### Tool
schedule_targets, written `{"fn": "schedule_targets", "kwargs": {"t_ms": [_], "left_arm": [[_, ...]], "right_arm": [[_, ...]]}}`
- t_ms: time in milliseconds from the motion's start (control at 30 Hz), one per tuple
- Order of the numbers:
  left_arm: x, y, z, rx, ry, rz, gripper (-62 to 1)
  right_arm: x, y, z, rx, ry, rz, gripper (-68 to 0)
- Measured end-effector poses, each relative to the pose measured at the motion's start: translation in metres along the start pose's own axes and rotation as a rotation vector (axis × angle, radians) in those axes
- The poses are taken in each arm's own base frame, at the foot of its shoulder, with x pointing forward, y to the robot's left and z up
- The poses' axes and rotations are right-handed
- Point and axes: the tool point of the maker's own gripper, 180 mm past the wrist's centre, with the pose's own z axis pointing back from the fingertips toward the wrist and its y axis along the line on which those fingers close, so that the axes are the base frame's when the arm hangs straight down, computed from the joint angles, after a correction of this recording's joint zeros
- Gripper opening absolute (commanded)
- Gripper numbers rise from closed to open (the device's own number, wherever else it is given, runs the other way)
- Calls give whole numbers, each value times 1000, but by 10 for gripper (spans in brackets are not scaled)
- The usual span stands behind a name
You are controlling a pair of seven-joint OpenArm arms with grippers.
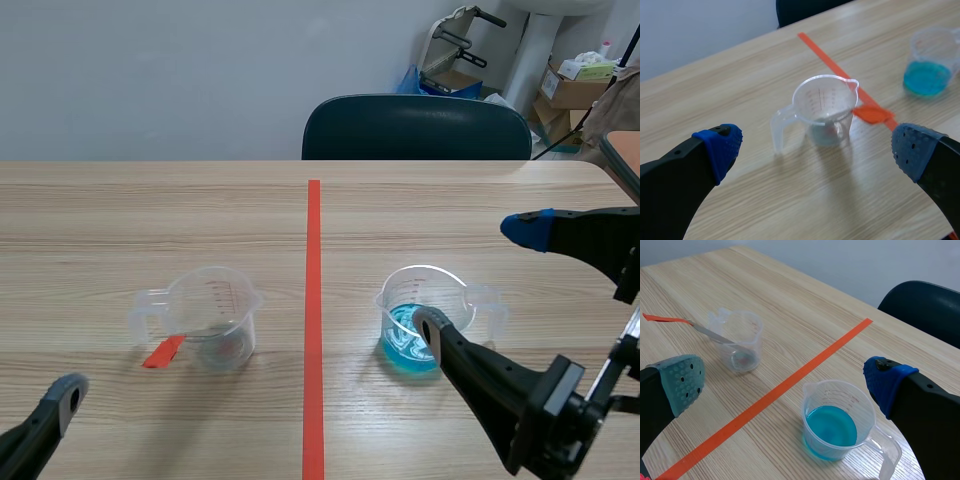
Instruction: Do the redox reaction experiment
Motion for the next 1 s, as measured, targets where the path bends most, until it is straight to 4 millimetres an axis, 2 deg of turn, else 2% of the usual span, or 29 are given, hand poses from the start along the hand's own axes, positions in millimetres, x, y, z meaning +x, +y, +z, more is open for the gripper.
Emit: {"fn": "schedule_targets", "kwargs": {"t_ms": [267,500,1000], "left_arm": [[35,-18,-9,-40,-45,0,14],[56,-28,-12,-64,-70,-11,14],[59,-30,-12,-71,-81,-23,14]], "right_arm": [[0,0,0,0,-1,2,4],[0,0,0,0,-1,2,4],[-3,-2,2,33,37,43,4]]}}
